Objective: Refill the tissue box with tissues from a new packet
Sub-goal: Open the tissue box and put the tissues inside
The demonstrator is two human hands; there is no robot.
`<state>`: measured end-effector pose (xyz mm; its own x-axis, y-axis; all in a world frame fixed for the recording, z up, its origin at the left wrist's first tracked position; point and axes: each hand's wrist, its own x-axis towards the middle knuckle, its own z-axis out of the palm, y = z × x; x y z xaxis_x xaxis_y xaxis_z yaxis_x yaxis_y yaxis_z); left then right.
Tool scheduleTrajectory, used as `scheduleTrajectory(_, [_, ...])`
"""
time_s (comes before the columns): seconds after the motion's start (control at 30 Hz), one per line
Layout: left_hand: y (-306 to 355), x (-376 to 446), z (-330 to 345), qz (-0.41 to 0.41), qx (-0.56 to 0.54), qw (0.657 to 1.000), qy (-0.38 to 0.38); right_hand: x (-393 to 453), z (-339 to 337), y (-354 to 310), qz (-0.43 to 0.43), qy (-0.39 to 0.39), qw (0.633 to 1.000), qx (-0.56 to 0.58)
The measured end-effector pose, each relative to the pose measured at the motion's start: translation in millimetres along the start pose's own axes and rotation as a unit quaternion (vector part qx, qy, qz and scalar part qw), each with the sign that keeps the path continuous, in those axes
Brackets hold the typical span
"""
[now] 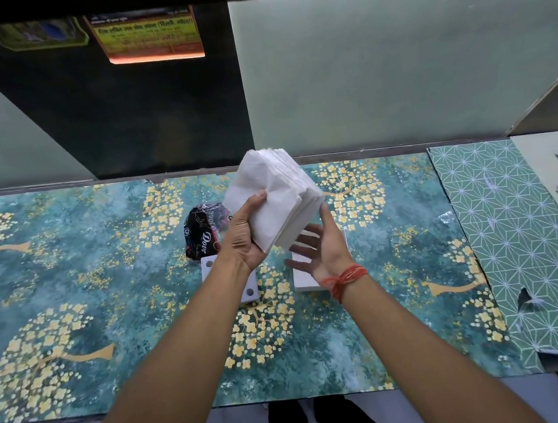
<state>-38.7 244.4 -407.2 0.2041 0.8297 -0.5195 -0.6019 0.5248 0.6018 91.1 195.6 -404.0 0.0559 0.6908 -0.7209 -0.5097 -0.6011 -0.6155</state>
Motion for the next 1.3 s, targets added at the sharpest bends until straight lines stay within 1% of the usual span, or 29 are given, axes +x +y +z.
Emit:
scheduleTrajectory(0.13, [-6.3,-6.7,3.1,-0.042,0.062,0.997,-0.012,10.4,-10.4,-7.3,0.011,-0.032,0.988,0.152])
scheduleTrajectory(0.2, [-8.3,-7.9,3.8,-0.058,0.095,0.994,-0.013,13.9,-17.4,-11.2,-0.001,-0.055,0.981,0.188])
scheduleTrajectory(0.27, [-10.8,-8.3,4.1,-0.069,0.13,0.989,-0.012,16.1,-24.3,-14.4,-0.006,-0.105,0.969,0.223])
scheduleTrajectory(0.33, [-13.9,-8.6,4.5,-0.069,0.174,0.982,-0.007,15.6,-29.1,-17.2,-0.014,-0.148,0.955,0.257])
scheduleTrajectory(0.37, [-16.0,-7.6,4.3,-0.066,0.198,0.978,-0.002,16.1,-31.8,-18.2,-0.021,-0.155,0.954,0.258])
scheduleTrajectory(0.43, [-20.1,-6.4,5.9,-0.05,0.227,0.973,0.013,17.9,-37.3,-17.8,-0.034,-0.155,0.959,0.235])
scheduleTrajectory(0.6, [-31.1,-4.2,16.3,0.003,0.234,0.971,0.052,18.9,-41.3,-12.3,-0.044,-0.145,0.964,0.219])
scheduleTrajectory(0.67, [-33.7,-5.7,17.7,-0.01,0.218,0.974,0.058,16.6,-41.1,-12.5,-0.042,-0.145,0.968,0.201])
scheduleTrajectory(0.77, [-37.2,-6.9,13.0,-0.063,0.18,0.98,0.058,14.3,-41.0,-13.8,-0.055,-0.135,0.979,0.143])
scheduleTrajectory(0.87, [-39.8,-8.3,8.1,-0.066,0.164,0.981,0.079,13.7,-45.1,-20.9,-0.105,-0.092,0.99,-0.007])
scheduleTrajectory(0.93, [-40.1,-9.5,7.1,-0.056,0.171,0.981,0.075,15.7,-50.6,-29.3,-0.132,-0.05,0.986,-0.092])
scheduleTrajectory(1.0, [-42.7,-9.5,8.6,-0.051,0.17,0.982,0.068,15.2,-53.1,-34.1,-0.125,-0.047,0.986,-0.098])
scheduleTrajectory(1.07, [-46.6,-8.6,13.8,-0.037,0.167,0.982,0.074,16.7,-52.1,-30.9,-0.117,-0.071,0.985,-0.108])
scheduleTrajectory(1.13, [-51.1,-4.9,17.3,-0.015,0.186,0.978,0.088,16.5,-48.4,-26.6,-0.139,-0.082,0.977,-0.14])
scheduleTrajectory(1.2, [-50.2,-3.1,16.9,-0.034,0.205,0.973,0.097,15.4,-47.8,-26.3,-0.155,-0.083,0.972,-0.156])
scheduleTrajectory(1.3, [-43.7,-5.3,13.0,-0.088,0.201,0.973,0.072,23.7,-56.6,-25.6,-0.136,-0.056,0.973,-0.175])
